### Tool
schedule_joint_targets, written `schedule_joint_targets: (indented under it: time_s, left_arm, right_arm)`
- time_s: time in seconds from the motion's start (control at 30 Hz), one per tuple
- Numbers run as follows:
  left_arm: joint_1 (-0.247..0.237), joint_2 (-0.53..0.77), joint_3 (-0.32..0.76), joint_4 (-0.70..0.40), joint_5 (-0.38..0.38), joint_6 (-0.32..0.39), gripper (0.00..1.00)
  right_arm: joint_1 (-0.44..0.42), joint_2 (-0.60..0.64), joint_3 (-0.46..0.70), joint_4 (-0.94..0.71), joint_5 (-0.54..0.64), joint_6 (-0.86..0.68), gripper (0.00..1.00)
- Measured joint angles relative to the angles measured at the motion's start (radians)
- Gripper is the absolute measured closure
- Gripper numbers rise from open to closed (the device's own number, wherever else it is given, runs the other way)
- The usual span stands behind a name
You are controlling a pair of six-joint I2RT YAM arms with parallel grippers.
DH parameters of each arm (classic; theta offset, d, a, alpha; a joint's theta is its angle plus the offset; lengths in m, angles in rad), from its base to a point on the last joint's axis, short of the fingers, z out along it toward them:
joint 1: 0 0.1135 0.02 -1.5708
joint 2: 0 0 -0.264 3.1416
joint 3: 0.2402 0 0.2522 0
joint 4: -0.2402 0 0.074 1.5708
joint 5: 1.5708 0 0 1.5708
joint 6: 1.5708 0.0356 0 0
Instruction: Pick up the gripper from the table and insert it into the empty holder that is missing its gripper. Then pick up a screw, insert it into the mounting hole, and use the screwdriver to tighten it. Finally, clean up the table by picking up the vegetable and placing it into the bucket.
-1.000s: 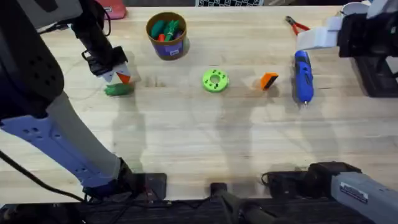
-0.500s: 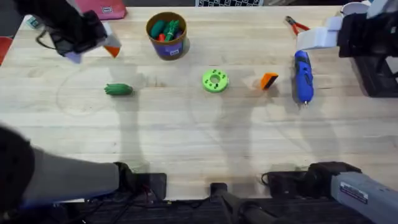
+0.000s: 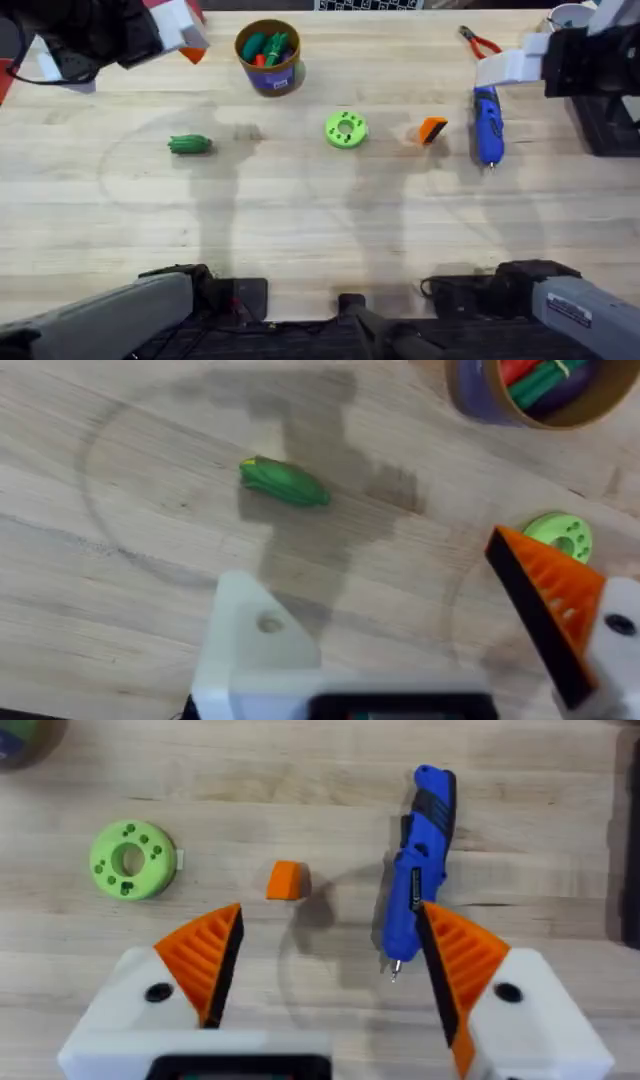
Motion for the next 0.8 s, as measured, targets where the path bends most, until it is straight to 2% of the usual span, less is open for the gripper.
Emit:
schedule_joint_targets:
  time_s: [0.1,0.37,0.5,0.8]
  left_arm:
    - [-0.028,-0.007,0.0,-0.005,-0.009,0.014,0.013]
    - [-0.149,-0.016,0.0,-0.043,-0.064,0.047,0.014]
    - [-0.204,-0.062,0.0,-0.054,-0.091,0.06,0.014]
    - [-0.216,-0.239,-0.065,-0.071,-0.153,0.068,0.013]
  right_arm:
    - [0.0,0.0,0.0,-0.003,0.0,0.0,0.008]
    - [0.0,0.0,0.0,-0.003,0.0,0.0,0.008]
    - [0.0,0.0,0.0,-0.003,0.0,0.0,0.008]
    - [0.0,0.0,0.0,-0.007,0.0,0.0,0.008]
